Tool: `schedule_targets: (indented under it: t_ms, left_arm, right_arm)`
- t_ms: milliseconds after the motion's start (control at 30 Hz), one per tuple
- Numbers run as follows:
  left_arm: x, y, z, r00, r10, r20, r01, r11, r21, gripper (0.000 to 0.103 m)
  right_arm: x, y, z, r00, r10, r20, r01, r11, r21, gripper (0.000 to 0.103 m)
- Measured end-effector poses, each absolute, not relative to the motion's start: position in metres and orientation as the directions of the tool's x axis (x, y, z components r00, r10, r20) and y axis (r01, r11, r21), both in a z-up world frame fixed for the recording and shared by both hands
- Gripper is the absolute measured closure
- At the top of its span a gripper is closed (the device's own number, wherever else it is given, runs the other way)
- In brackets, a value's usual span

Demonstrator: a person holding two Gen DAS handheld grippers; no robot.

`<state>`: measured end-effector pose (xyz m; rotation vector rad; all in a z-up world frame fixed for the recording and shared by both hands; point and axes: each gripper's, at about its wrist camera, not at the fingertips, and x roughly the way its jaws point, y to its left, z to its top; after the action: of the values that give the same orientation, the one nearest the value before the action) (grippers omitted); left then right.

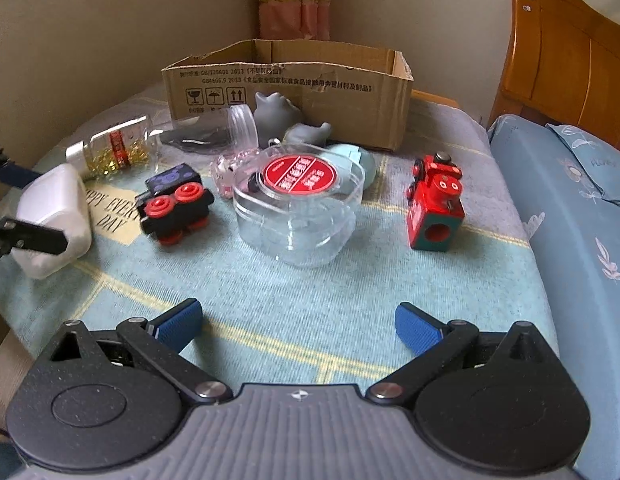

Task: Organize rigid objects
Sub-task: 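Grasp the clear red-labelled container with the right gripper while the left holds the white bottle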

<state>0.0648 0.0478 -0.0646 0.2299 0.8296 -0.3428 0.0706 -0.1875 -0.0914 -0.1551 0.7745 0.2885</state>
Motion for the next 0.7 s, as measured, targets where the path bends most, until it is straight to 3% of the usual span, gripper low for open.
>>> schedule_targets:
  t_ms: [300,700]
  left_arm:
    - [0.067,0.051,-0.069,0.618,-0.223,-0.754,0.384,0.922,0.042,0.018]
    - [0.069,0.054,-0.073,0.603,-0.245,-0.759,0.39,0.921,0.013,0.018]
  right_arm:
    - [0.104,-0.181,-0.093,0.68,0.221,-0.699,-0.339,0.94,-0.031,0.0]
    - [0.114,-0.155,-0.086,0.581,0.289,-0.761,-0.462,0.887,-0.015,0.0]
